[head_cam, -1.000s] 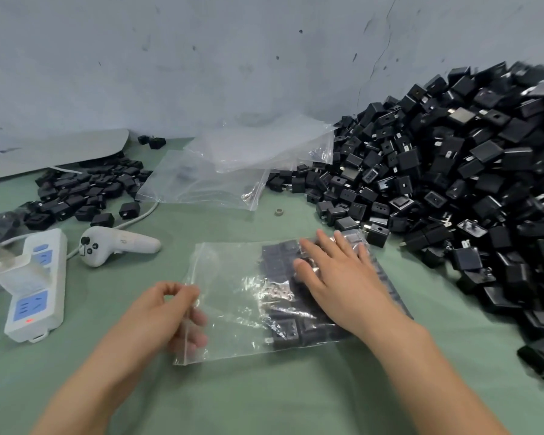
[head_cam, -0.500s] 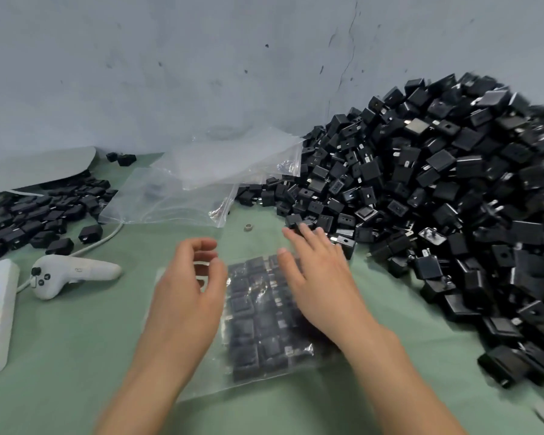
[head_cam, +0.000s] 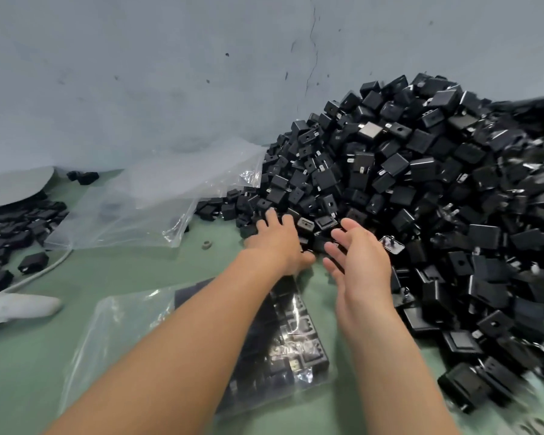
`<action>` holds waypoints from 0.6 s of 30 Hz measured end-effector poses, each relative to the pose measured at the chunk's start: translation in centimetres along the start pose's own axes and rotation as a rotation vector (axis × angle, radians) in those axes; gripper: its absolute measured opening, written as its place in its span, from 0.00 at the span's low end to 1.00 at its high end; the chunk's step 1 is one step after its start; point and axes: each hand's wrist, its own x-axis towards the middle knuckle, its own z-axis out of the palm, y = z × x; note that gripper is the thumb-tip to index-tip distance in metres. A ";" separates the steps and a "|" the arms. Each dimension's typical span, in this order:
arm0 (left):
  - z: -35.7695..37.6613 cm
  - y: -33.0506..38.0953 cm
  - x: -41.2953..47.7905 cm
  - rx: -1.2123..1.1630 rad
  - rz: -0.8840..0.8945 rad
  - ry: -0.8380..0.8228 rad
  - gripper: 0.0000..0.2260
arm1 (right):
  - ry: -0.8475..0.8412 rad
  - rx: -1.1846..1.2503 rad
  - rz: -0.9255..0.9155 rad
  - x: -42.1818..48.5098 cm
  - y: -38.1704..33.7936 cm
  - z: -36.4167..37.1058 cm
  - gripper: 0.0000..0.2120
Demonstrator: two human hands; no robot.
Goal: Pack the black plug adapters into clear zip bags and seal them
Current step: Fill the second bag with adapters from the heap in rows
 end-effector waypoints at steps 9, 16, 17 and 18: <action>1.2 -1.1 2.1 0.003 -0.080 0.058 0.34 | 0.023 0.125 0.125 0.5 -0.4 -1.1 0.10; -0.8 -3.5 2.8 -0.161 0.054 -0.036 0.29 | 0.008 0.166 0.156 0.4 -0.1 -0.9 0.09; -1.2 -3.9 2.9 -0.172 0.086 -0.042 0.27 | 0.007 0.169 0.156 0.4 -0.1 -0.9 0.09; -1.5 -4.3 2.9 -0.181 0.118 -0.037 0.24 | 0.005 0.172 0.157 0.4 -0.1 -0.8 0.09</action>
